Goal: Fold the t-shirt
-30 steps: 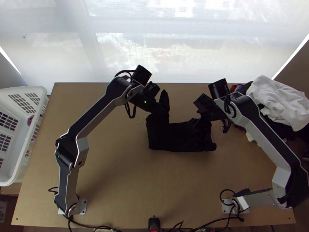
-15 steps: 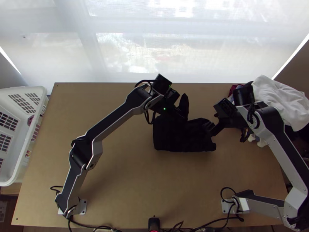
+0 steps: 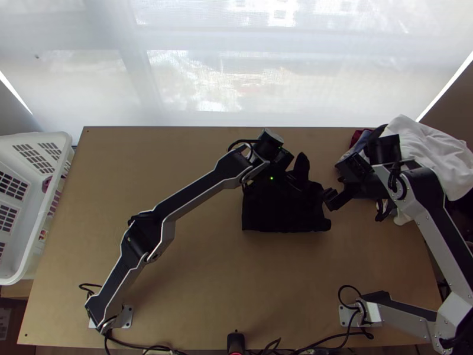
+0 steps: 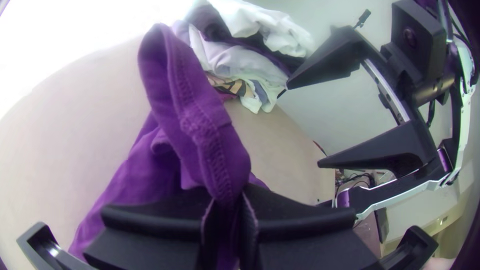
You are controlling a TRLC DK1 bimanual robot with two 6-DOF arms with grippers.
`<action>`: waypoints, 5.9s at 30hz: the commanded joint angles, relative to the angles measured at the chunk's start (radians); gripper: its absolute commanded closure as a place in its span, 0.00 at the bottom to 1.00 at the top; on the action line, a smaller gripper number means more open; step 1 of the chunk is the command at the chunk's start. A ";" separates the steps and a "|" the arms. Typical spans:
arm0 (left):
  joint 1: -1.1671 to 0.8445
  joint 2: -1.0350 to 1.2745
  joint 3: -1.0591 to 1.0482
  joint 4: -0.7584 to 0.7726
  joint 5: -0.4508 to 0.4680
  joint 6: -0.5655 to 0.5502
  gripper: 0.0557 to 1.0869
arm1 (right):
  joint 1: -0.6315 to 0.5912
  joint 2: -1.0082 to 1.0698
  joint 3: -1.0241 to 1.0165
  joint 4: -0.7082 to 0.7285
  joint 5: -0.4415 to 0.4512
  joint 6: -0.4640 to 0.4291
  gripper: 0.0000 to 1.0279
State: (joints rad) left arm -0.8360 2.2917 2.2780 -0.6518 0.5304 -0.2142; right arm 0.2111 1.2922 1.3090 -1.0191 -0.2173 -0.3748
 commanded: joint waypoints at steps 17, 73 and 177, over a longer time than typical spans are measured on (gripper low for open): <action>0.072 -0.052 -0.006 -0.052 -0.003 -0.039 0.04 | 0.002 -0.013 -0.106 0.019 0.001 -0.012 0.04; 0.187 -0.063 -0.359 -0.307 -0.225 0.248 0.05 | 0.166 0.233 -0.163 0.312 -0.010 -0.059 0.04; 0.307 -0.423 -0.443 -0.470 -0.306 0.268 0.05 | -0.045 -0.090 -0.082 0.619 0.424 -0.168 0.97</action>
State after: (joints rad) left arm -0.5816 1.9690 1.9335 -1.1236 0.2337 0.0433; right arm 0.3305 1.2736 1.1481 -0.3485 0.2394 -0.5884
